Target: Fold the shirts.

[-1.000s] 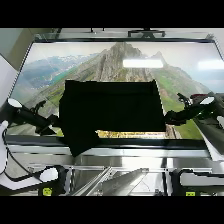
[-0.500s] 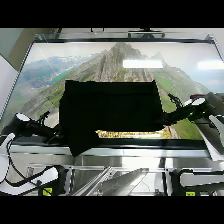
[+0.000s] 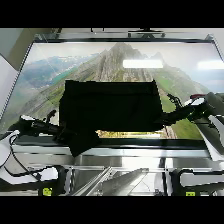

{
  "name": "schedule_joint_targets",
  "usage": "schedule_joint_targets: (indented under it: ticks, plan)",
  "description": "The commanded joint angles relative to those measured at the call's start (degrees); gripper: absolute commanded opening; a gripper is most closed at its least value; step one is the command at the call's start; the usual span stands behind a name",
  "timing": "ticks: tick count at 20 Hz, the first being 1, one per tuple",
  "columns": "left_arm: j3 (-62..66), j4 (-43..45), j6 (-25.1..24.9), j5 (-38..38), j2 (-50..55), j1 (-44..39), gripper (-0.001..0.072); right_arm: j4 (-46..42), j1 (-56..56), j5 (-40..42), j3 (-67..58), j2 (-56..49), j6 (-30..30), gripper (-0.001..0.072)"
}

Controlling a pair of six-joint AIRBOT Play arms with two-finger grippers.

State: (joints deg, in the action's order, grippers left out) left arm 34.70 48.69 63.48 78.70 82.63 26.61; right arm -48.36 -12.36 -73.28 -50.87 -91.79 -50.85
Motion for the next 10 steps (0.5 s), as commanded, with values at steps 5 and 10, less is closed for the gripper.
schedule_joint_targets:
  ticks: [5,10]
  plan:
    - [5.14,0.85,0.72,9.51,-0.79,0.2,0.0133,-1.53,-0.04,0.28,-0.02,0.0,0.09,0.0472]
    - [6.4,11.28,3.63,3.63,-15.74,0.2,0.0205,-1.49,-0.02,0.96,-0.02,0.0,0.76,0.0472]
